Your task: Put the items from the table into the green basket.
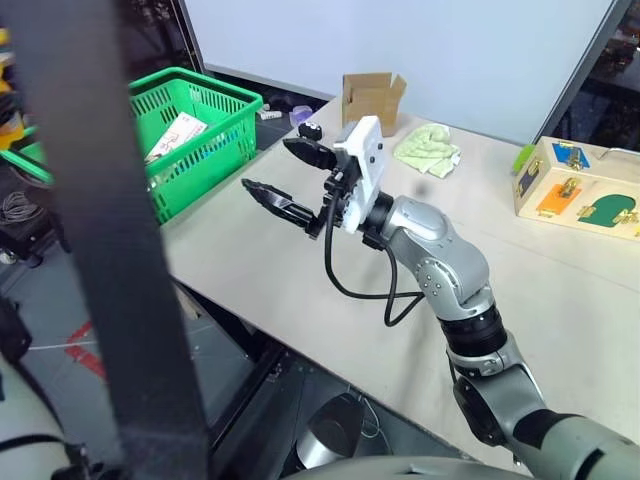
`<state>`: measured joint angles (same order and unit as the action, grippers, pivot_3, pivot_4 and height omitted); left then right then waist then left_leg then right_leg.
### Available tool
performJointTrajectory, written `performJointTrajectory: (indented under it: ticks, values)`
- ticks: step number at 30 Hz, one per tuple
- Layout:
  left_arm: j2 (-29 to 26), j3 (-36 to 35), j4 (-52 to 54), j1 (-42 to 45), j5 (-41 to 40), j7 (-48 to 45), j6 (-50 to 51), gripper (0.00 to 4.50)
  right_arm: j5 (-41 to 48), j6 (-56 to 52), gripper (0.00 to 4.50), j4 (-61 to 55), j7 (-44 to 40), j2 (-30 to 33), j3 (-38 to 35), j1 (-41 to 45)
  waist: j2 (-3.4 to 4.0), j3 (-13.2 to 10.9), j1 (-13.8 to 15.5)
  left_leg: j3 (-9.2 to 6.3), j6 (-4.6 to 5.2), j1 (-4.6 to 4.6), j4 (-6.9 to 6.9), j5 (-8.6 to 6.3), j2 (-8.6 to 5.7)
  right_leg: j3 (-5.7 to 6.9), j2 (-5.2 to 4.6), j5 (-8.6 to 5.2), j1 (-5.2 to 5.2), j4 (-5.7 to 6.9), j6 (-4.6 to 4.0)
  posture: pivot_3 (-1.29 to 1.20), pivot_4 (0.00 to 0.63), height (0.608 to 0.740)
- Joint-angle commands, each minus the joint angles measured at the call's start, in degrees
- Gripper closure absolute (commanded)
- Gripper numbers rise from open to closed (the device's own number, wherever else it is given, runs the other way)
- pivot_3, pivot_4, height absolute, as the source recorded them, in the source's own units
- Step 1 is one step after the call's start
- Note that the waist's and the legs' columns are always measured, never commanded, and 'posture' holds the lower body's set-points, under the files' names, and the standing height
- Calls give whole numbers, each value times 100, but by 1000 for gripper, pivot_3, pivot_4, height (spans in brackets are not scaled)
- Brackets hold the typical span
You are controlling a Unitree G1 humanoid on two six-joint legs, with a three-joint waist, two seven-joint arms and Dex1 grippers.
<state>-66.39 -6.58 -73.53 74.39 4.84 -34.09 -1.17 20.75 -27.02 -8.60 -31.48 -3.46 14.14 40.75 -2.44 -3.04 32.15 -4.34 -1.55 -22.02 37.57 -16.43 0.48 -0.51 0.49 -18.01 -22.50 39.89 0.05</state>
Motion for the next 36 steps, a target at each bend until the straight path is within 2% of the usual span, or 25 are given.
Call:
performJointTrajectory:
  ticks: [1, 6, 9, 10, 12, 13, 20, 25, 28, 30, 33, 36]
  values:
    - [114, -128, -122, 345, 21, 521, -183, 1564, -10, 160, 0, -218, 78, -1, -83, 9, -10, 7, -91, 0, 0, 0, 1, 0, 0, -1, 0, 1, 0, 0, -1, 414, 0, 740]
    - [368, -693, -363, -107, -395, 875, 41, 1564, -66, 211, 0, -288, 215, 42, -111, -61, -29, 19, -486, 0, 0, -1, 8, 1, 0, -2, -2, 4, 0, 4, -5, 342, 0, 740]
    - [431, -1099, -384, -440, -678, 926, 185, 96, -99, 232, 0, -334, 279, 88, -108, -110, -44, 29, -820, -1, -20, 0, 15, 12, 0, -2, -3, 6, 1, 12, -9, 299, 0, 740]
    - [447, -1295, -388, -549, -842, 937, 249, 9, -120, 235, 0, -362, 301, 120, -109, -135, -52, 34, -972, -6, -23, -1, 17, 14, 0, 1, -3, 7, 1, 14, -10, 290, 0, 740]
    - [437, -1563, -381, -713, -1046, 1008, 297, 9, -144, 213, 0, -423, 347, 164, -133, -186, -53, 35, -1205, -9, -24, 0, 27, 15, 1, 4, -2, 7, 10, 15, -11, 279, 0, 740]
    - [423, -1635, -364, -763, -1097, 1013, 301, 9, -154, 206, 0, -442, 362, 184, -142, -203, -53, 35, -1418, -10, -24, 1, 30, 15, 0, 4, -4, 7, 14, 17, -11, 265, 0, 740]
    - [268, -2011, -229, -768, -1422, 861, 275, 9, -162, 210, 0, -512, 361, 283, -125, -295, -56, 37, -2256, -25, -24, 20, 55, 17, -6, 8, -9, 7, 35, 56, -11, 257, 0, 740]
    - [215, -2055, 449, -720, -1814, -351, 600, 9, -38, 102, 0, -591, 178, 387, -85, -355, -54, 36, -2644, -25, -28, 28, 62, 20, -7, -8, -14, 6, 27, 88, -11, 277, 0, 740]
    - [306, -2143, 1442, -1262, -2204, -935, 1276, 9, 15, 104, 0, -599, -52, 519, -26, -389, -38, 34, -2768, -33, -29, 35, 62, 21, -7, -26, -29, 6, 27, 95, -10, 289, 0, 740]
    - [597, -2347, 3171, -2417, -2520, -828, 1910, 9, -23, 196, 0, -518, -260, 690, -18, -403, -5, 35, -2837, -30, -28, 40, 61, 21, -8, -35, -43, 6, 27, 96, -10, 292, 0, 740]
    - [1355, -2946, 6211, -4410, -3481, -569, 3269, 9, -114, 286, 0, -354, -408, 928, -74, -366, 36, 39, -2852, -41, -28, 47, 60, 21, 4, -71, -60, 6, 29, 100, -9, 296, 0, 740]
    - [1936, -3206, 8186, -5728, -4055, -138, 4085, 9, -183, 322, 0, -262, -464, 1126, -112, -386, 26, 42, -2823, -41, -21, 43, 60, 17, 11, -81, -62, 6, 23, 100, -10, 307, 0, 740]
